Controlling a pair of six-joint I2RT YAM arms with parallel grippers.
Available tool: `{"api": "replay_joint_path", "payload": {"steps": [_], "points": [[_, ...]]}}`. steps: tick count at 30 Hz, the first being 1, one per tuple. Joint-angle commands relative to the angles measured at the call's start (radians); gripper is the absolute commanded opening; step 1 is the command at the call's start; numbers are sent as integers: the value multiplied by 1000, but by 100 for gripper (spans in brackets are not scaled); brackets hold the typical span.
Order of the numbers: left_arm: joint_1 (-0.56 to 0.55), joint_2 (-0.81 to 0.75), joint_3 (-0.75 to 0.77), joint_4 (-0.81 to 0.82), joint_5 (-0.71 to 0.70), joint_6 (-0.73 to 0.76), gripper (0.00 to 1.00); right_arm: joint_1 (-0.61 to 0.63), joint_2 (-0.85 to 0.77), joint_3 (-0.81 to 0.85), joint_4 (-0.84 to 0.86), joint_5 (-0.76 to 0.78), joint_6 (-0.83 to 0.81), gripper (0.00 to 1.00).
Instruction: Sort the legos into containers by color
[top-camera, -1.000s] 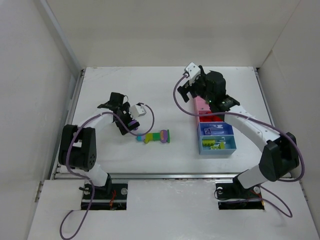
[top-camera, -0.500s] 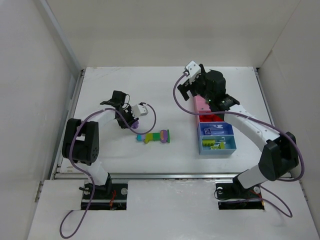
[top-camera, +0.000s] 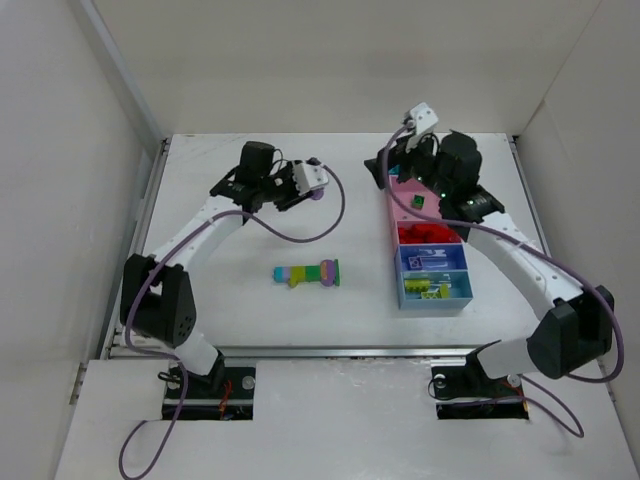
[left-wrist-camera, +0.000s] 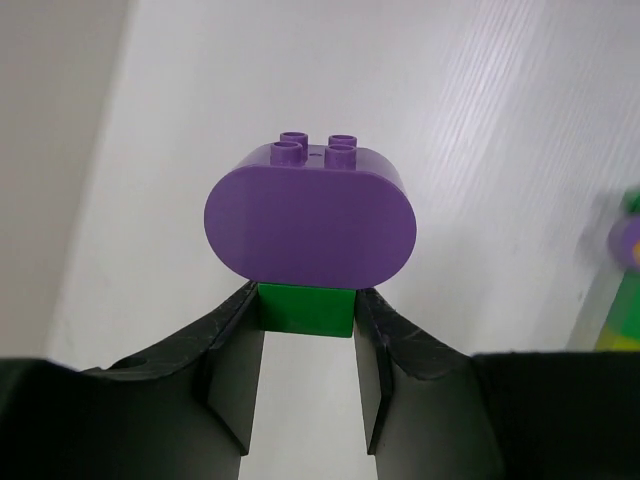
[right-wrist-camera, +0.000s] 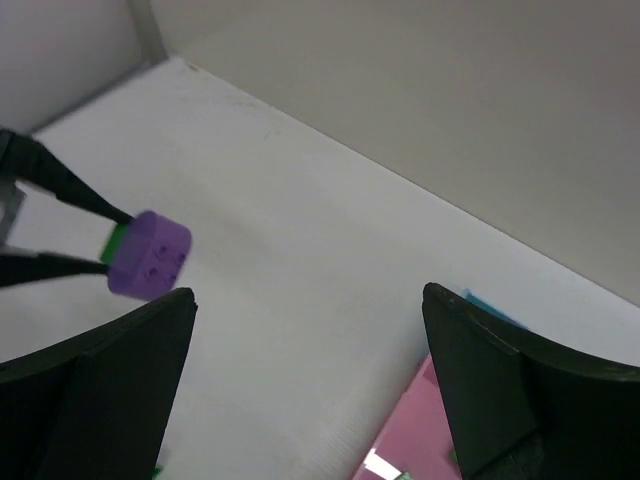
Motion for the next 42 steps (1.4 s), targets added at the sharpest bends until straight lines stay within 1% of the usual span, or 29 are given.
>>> {"api": "replay_joint_path", "payload": {"steps": [1,3,4,5,7,8,9,13,17,18,20,21,24,25,26,27,28,29,30,32,33,34,35,36,37,38,39,41,42], "points": [[-94,-135,-26,229,102,-27,0,-66,-46,71,57,-258,311,100],[-131,-156,-52,321,111,-27,0,-86,11,101,57,-386,438,100],[-162,-167,-61,333,111,-38,0,-86,33,112,57,-443,472,100],[-174,-167,-61,342,111,-47,0,-86,55,121,57,-564,498,100],[-196,-179,-51,353,123,-65,0,-86,107,143,57,-649,561,100],[-211,-179,-51,353,135,-85,0,-86,107,143,57,-666,578,100],[-211,-188,-51,367,135,-97,0,-76,116,109,57,-653,589,100],[-231,-207,-61,389,126,-116,0,-65,60,22,123,-643,589,100],[-242,-230,-80,389,105,-116,0,-65,39,8,123,-672,589,93],[-251,-230,-80,389,86,-116,0,-65,39,8,123,-688,589,85],[-251,-239,-90,399,74,-127,0,-65,64,8,123,-715,589,74],[-262,-239,-90,408,74,-127,0,-65,64,8,123,-729,600,59],[-262,-263,-110,408,74,-127,0,-56,73,8,136,-729,612,34],[-271,-264,-110,408,74,-127,0,-56,73,-3,136,-729,623,14],[-271,-264,-119,408,74,-127,0,-56,73,-3,136,-705,623,4],[-271,-264,-120,398,74,-140,0,-56,61,-17,136,-691,635,0],[-271,-264,-120,398,36,-153,0,-65,49,-27,136,-676,635,0],[-271,-264,-129,398,13,-195,0,-75,32,-43,136,-627,646,0],[-271,-264,-129,386,-16,-215,0,-106,7,-64,136,-597,646,0],[-259,-227,-129,344,-88,-255,0,-149,-100,-158,136,-533,615,0],[-242,-215,-129,327,-89,-280,0,-178,-146,-191,107,-454,571,0],[-224,-205,-147,301,-79,-323,0,-178,-245,-240,61,-386,504,0],[-201,-205,-158,301,-64,-335,0,-178,-291,-259,16,-322,336,0],[-200,-205,-173,290,-64,-335,0,-178,-331,-274,-17,-209,277,0],[-200,-205,-191,290,-50,-335,0,-178,-365,-284,-81,-165,220,0],[-200,-222,-227,299,-41,-335,0,-178,-414,-284,-114,-143,83,0],[-200,-222,-241,315,-32,-335,0,-178,-431,-284,-154,-143,-11,0],[-200,-234,-250,315,-23,-346,0,-178,-442,-275,-319,-143,-226,0],[-200,-234,-259,315,-23,-346,0,-178,-442,-262,-399,-154,-474,0]]}}
